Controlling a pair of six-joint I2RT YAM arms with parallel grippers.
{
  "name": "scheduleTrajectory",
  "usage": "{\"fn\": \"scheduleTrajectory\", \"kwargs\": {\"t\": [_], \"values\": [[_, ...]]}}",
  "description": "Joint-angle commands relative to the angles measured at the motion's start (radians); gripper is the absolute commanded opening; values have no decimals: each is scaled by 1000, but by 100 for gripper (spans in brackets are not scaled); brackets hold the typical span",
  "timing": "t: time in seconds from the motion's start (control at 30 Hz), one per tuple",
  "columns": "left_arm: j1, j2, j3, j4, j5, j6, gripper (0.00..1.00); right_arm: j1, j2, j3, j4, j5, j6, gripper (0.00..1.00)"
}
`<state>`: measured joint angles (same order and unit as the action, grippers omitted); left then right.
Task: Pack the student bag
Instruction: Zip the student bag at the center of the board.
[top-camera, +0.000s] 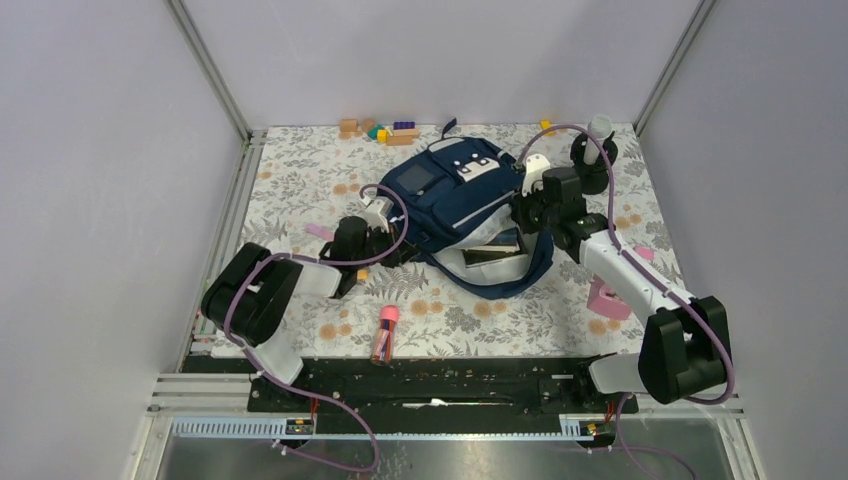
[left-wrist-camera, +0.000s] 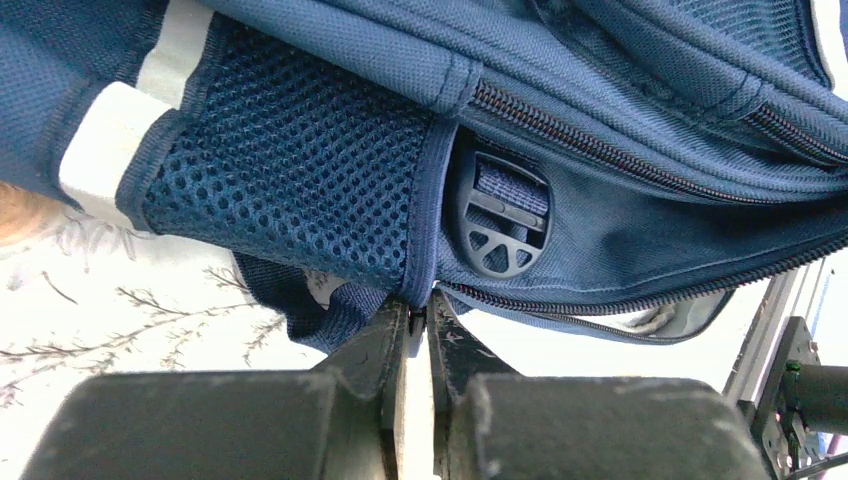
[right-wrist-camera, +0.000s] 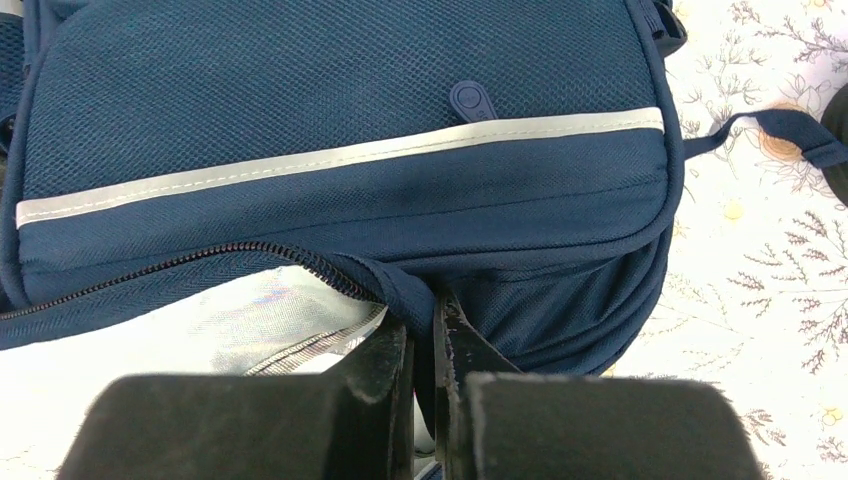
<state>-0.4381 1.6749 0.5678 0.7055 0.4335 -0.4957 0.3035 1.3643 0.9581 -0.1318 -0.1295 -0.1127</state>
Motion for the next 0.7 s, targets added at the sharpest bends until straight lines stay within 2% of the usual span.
{"fn": "scheduleTrajectory", "kwargs": {"t": [0.0,0.33,0.53,0.63,0.67], "values": [[-75,-60,-31,49,82,-49,0,32,-44,-48,101,121,55,0],[-175,-80,-66,19,12,-97,0,71,-86,-115,188,231,85,0],[-252,-84,-28,-139,-60,-71,0,98,-112,-156,239,287,76,0],[-261,-96,-34,-133,-59,-122,0,107,-127,-171,240,308,84,0],[-261,-102,-35,-129,-56,-143,0,108,-135,-170,227,317,95,5]]}}
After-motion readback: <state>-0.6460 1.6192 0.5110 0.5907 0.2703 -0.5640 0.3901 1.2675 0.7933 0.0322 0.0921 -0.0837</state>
